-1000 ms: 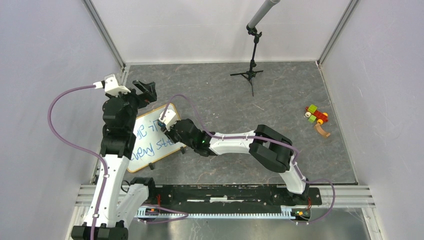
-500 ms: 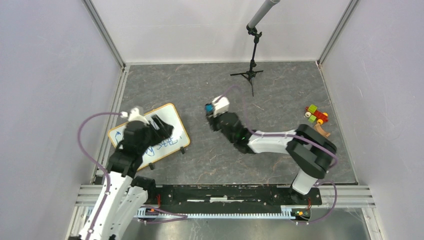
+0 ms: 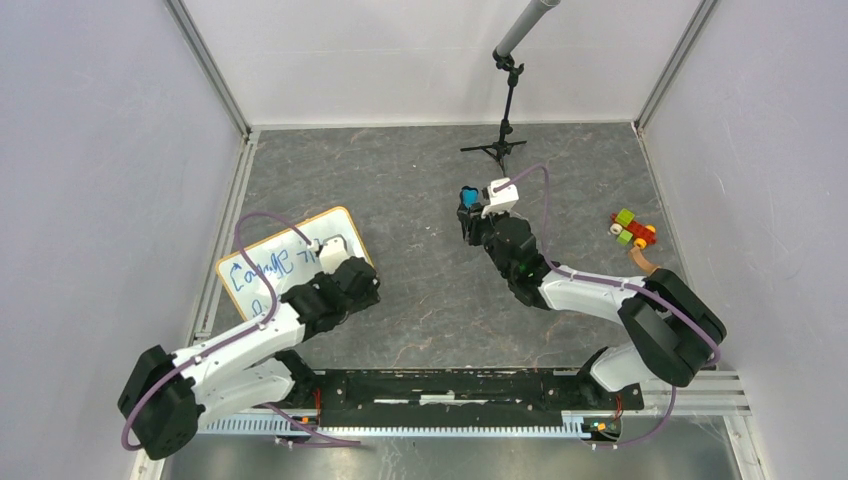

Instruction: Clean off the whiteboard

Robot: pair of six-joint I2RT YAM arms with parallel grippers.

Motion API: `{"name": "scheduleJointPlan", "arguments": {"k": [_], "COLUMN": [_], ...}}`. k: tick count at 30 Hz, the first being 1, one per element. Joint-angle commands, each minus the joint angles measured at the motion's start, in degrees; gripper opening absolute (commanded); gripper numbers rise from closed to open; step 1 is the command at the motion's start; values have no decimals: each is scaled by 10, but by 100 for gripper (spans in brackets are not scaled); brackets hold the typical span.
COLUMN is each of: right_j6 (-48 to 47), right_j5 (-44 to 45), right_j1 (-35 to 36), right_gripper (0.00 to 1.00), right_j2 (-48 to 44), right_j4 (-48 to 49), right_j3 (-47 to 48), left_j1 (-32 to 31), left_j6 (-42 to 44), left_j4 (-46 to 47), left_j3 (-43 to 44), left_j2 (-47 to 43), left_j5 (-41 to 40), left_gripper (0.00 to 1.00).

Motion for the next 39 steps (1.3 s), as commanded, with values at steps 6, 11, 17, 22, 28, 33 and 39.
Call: {"name": "scheduleJointPlan", "arguments": {"k": [6,11,17,22,28,33,39], "right_j6": [17,26,30,32,34,34,32], "right_j5": [-34,-45,-51,-53,-53,-52,-46], "right_j1": [-26,-33,-35,-37,-37,-39,-44], "right_gripper": [28,27,28,28,28,28,28], "right_j2": [-21,-18,-11,-10,-8,-10,-17], "right_j4": [34,37,36,35,34,30,28], "right_j3": [-11,-12,-10,-9,-8,-8,-11], "left_j1": [-46,-73,-74,-74,-74,-77,-110], "left_j6": [-122,-169,-175,-175,-172,-151,-140], "left_j4": [38,11,1,-1,18,37,39], "left_j3": [-14,-18,-13,-11,-3,4,39], "left_j2": [34,48,67,79,128,155,184], "left_j5": [-94,-122,-140,-149,-149,-152,-160], "left_gripper": [53,56,51,43,40,27,16]}}
